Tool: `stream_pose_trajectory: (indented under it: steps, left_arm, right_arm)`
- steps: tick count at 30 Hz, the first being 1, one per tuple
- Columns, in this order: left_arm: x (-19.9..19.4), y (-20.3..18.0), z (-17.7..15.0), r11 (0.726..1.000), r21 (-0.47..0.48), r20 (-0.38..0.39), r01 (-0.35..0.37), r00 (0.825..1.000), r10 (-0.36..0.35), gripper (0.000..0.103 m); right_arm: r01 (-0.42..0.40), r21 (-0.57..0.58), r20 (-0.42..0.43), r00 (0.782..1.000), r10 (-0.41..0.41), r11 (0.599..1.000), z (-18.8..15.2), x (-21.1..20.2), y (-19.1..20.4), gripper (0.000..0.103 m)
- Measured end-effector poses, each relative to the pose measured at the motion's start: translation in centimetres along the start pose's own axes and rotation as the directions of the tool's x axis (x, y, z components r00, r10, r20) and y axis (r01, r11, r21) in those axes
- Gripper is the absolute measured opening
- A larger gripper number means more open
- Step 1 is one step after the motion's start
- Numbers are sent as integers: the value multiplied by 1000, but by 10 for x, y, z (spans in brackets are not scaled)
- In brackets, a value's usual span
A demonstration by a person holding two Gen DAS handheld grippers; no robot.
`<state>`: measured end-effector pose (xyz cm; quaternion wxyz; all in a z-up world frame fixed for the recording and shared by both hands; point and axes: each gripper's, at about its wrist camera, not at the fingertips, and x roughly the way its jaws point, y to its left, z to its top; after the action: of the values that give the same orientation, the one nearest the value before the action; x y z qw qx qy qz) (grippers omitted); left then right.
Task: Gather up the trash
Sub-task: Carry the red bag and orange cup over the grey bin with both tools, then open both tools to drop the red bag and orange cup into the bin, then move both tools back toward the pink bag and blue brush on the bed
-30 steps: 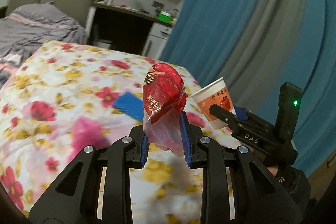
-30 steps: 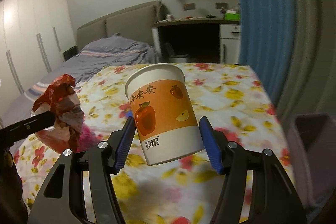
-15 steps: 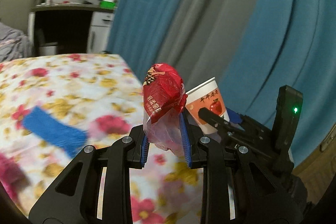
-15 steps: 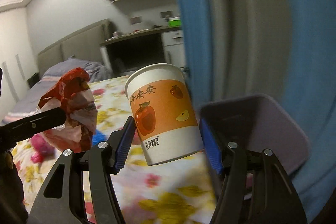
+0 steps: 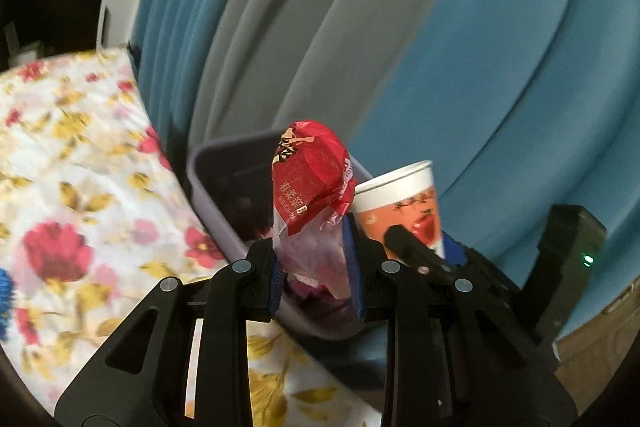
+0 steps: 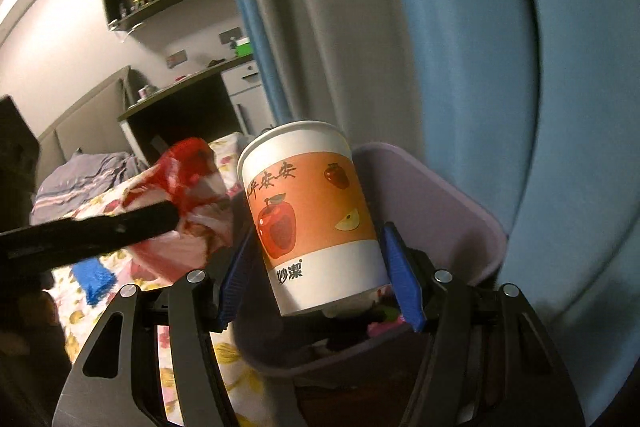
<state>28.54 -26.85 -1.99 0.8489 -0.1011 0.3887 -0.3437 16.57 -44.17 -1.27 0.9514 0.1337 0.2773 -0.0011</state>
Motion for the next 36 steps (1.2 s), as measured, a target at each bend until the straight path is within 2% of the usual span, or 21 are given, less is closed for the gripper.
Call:
stream_pose_trajectory:
  steps: [5,6,8,9,10,12,17,20,25,29,30,34,36]
  left_arm:
    - [37,-2,-2,1000,1,-56,1,998,-1,27]
    - [41,-2,-2,1000,-1,-64,9,998,-9,30]
    - [45,3,-2,1000,1,-66,0,998,0,45]
    - [44,5,-2,1000,0,-58,-5,998,5,56]
    - [40,8,-2,1000,-7,-44,-10,999,9,65]
    - [30,13,-3,999,-22,-18,-28,999,27,74]
    - [-8,23,-9,993,-10,50,-117,992,117,83]
    - [-42,29,-19,979,-12,109,-206,973,206,87]
    - [-109,48,-44,938,-35,178,-345,921,345,92]
    - [-166,77,-71,899,-137,185,-417,881,436,92]
    - [-180,83,-79,881,-156,190,-446,862,470,92]
    - [-235,114,-111,785,-246,212,-568,759,615,92]
    - [-255,127,-126,742,-269,205,-614,716,667,92]
  right_arm:
    - [19,42,-13,1000,-18,999,-2,8,-9,62]
    - [22,46,-16,1000,-21,999,-3,10,-10,62]
    - [28,54,-20,999,-27,998,-5,10,-9,62]
    - [31,59,-23,999,-30,998,-7,9,-11,62]
    - [34,63,-24,999,-33,997,-8,8,-12,62]
    - [37,72,-27,999,-35,997,-8,11,-13,63]
    - [54,64,-37,998,-52,997,-11,13,-8,64]
    - [86,40,-30,996,-85,996,-9,17,-1,76]
    - [138,-2,13,990,-138,990,-7,7,12,78]
    - [126,-52,49,991,-124,991,-10,-8,43,78]
    - [109,-74,58,993,-104,991,-13,-12,55,78]
    - [24,-150,57,998,-15,988,-25,-22,104,79]
    - [-25,-191,42,999,33,981,-32,-26,132,79]
